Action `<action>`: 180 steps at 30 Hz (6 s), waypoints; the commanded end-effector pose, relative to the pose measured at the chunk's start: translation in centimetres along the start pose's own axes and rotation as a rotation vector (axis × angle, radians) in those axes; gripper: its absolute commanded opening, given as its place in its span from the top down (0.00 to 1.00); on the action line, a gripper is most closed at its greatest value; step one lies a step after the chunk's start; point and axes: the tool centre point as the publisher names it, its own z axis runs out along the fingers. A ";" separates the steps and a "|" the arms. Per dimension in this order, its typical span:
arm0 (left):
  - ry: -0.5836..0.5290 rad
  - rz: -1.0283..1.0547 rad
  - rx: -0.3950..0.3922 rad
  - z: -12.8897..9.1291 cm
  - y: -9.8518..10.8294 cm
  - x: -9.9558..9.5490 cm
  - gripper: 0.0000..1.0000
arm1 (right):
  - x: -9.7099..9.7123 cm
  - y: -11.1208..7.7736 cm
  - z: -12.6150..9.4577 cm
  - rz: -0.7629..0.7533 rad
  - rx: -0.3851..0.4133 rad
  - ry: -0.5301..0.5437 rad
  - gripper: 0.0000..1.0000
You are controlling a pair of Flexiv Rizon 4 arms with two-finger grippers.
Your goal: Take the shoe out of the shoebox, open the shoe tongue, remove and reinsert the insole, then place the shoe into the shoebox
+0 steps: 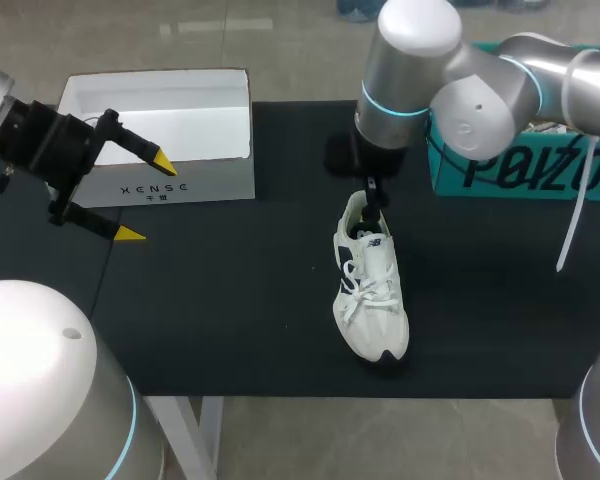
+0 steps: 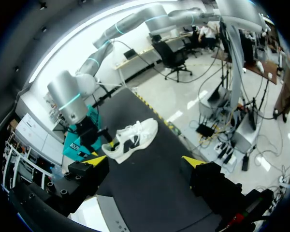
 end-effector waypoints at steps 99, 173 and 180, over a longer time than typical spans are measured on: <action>0.003 0.000 -0.002 0.0 0.0 0.0 0.00 | -10.4 -7.0 -18.0 0.530 0.123 -0.228 1.00; 0.003 0.000 -0.002 0.0 0.0 0.0 0.00 | -21.8 -36.9 -20.8 1.949 0.178 -0.296 1.00; 0.003 0.000 -0.002 0.0 0.0 0.0 0.00 | -20.8 -38.4 -19.0 1.998 0.182 -0.304 1.00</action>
